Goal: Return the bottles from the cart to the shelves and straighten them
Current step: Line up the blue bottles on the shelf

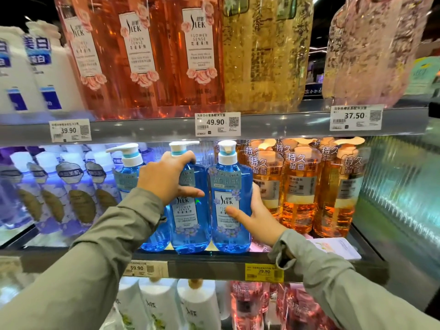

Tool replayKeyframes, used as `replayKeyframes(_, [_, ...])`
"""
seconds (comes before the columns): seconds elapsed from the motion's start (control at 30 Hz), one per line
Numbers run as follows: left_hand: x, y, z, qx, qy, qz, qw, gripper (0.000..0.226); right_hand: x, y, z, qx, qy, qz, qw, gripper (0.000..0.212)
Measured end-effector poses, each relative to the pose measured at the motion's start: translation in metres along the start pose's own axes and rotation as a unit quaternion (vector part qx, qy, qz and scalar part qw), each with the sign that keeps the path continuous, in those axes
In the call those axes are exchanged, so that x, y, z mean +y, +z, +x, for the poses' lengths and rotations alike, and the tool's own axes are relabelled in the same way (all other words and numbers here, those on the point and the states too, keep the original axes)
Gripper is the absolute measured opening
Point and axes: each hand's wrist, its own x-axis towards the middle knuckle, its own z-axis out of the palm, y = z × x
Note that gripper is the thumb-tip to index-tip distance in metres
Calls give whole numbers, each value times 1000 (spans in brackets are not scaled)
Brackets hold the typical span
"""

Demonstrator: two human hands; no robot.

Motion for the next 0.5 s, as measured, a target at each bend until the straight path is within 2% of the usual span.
replayKeyframes(0.17, [-3, 2, -3, -13, 14, -34, 999, 84, 2, -1, 1, 13, 3, -26, 1000, 72])
replayKeyframes(0.3, [-2, -2, -6, -27, 15, -30, 999, 87, 1, 4, 0, 89, -9, -105, 990, 56])
replayKeyframes(0.37, [1, -2, -12, -14, 6, -2, 1000, 95, 2, 4, -1, 115, 4, -105, 988, 56])
replayKeyframes(0.5, [-1, 1, -30, 29, 35, 8, 999, 99, 5, 3, -2, 88, 28, -126, 988, 64])
